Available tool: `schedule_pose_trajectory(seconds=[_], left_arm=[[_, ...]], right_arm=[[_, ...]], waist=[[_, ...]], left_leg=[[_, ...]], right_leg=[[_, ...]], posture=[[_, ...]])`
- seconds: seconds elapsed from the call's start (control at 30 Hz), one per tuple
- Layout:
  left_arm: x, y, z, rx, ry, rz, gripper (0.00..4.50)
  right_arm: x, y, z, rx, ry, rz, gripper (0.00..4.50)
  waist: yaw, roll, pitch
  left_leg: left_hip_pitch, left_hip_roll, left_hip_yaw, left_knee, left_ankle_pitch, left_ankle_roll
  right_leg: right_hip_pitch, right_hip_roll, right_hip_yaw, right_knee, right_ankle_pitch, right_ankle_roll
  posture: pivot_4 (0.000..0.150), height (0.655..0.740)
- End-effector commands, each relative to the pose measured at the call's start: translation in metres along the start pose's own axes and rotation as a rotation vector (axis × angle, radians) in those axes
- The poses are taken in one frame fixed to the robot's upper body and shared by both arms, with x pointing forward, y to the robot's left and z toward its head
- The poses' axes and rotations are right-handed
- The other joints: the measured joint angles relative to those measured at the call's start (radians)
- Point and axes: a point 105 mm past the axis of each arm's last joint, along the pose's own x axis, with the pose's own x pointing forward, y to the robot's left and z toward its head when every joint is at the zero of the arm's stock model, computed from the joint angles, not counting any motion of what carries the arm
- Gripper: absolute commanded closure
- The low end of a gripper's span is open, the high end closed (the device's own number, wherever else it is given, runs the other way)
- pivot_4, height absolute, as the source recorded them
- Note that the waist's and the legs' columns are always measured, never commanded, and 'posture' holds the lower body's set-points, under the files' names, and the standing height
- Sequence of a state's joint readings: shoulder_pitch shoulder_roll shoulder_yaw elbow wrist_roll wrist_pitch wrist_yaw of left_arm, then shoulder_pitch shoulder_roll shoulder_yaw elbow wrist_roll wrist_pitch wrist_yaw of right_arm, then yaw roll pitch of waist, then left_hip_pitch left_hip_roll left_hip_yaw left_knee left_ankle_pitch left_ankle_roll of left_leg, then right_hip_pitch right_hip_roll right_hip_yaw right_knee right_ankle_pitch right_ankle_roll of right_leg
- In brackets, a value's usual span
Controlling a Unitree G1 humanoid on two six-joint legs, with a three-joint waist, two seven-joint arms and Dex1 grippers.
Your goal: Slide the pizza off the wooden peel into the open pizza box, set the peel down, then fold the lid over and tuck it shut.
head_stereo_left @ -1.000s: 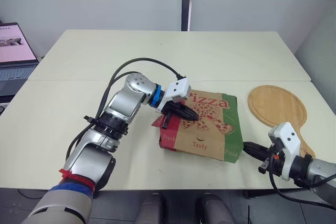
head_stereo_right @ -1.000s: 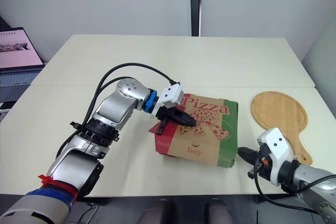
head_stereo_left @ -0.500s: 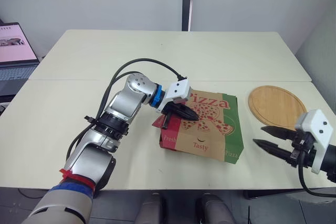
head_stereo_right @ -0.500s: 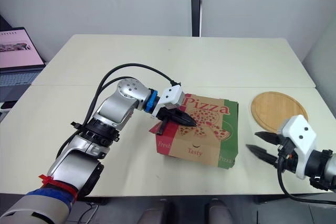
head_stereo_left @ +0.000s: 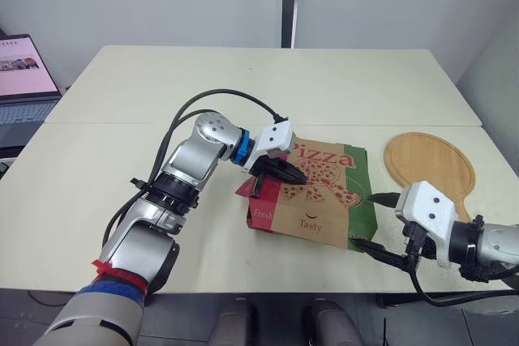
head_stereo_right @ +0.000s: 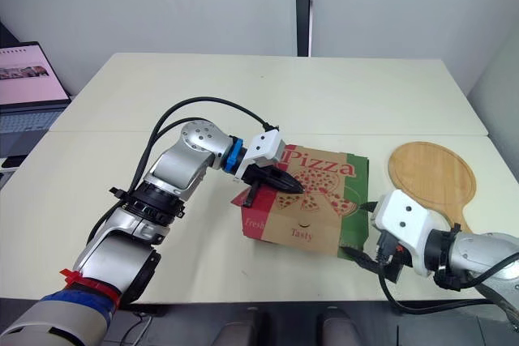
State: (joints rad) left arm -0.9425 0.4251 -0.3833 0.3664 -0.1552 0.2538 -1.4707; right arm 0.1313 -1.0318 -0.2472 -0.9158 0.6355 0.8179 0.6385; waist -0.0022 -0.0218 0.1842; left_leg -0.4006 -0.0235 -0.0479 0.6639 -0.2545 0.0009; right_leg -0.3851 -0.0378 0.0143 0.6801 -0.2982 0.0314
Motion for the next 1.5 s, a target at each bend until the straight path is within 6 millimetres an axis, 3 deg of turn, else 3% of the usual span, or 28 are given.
schedule_pose_trajectory(seconds=[0.03, 0.5, 0.73, 1.17, 1.33, 1.5], left_arm=[[-0.004, 0.005, 0.009, 0.030, -0.020, 0.026, 4.50], [-0.005, 0.006, 0.011, 0.031, -0.025, 0.026, 4.50], [-0.004, 0.003, 0.010, 0.033, -0.020, 0.015, 4.50], [0.003, -0.008, -0.012, 0.020, 0.045, -0.004, 4.50], [0.004, -0.009, -0.015, 0.022, 0.052, 0.002, 4.50], [0.002, -0.007, -0.015, 0.024, 0.055, 0.011, 4.50]], right_arm=[[0.001, -0.008, 0.004, -0.087, -0.003, -0.044, 0.06], [0.005, -0.032, 0.013, -0.173, -0.066, -0.177, 0.06], [0.008, -0.028, 0.006, -0.168, -0.040, -0.161, 0.06], [0.017, -0.023, -0.007, -0.144, -0.011, -0.177, 0.06], [0.014, -0.020, -0.006, -0.126, -0.022, -0.160, 0.06], [0.001, -0.019, 0.008, -0.011, -0.110, -0.109, 0.06]], waist=[[0.000, 0.000, 0.000], [-0.001, 0.000, 0.000], [-0.001, 0.000, 0.000], [-0.002, 0.000, 0.000], [-0.002, 0.000, 0.000], [-0.002, 0.000, 0.000]], left_leg=[[0.000, 0.000, 0.000, 0.000, 0.000, 0.000], [0.000, 0.000, 0.000, 0.000, 0.000, 0.000], [0.000, 0.000, 0.000, 0.000, 0.000, 0.000], [0.000, 0.000, 0.000, 0.000, 0.000, 0.000], [0.000, 0.000, 0.000, 0.000, 0.000, 0.000], [0.000, 0.000, 0.000, 0.000, 0.000, 0.000]], right_leg=[[0.000, 0.000, 0.000, 0.000, 0.000, 0.000], [0.000, 0.000, 0.000, 0.000, 0.000, 0.000], [0.000, 0.000, 0.000, 0.000, 0.000, 0.000], [0.000, 0.000, 0.000, 0.000, 0.000, 0.000], [0.000, 0.000, 0.000, 0.001, 0.000, 0.000], [0.000, 0.000, 0.000, 0.001, 0.000, 0.000]], posture=[[0.150, 0.7400], [0.150, 0.7400], [0.150, 0.7400], [0.150, 0.7400], [0.150, 0.7400], [0.150, 0.7400]])
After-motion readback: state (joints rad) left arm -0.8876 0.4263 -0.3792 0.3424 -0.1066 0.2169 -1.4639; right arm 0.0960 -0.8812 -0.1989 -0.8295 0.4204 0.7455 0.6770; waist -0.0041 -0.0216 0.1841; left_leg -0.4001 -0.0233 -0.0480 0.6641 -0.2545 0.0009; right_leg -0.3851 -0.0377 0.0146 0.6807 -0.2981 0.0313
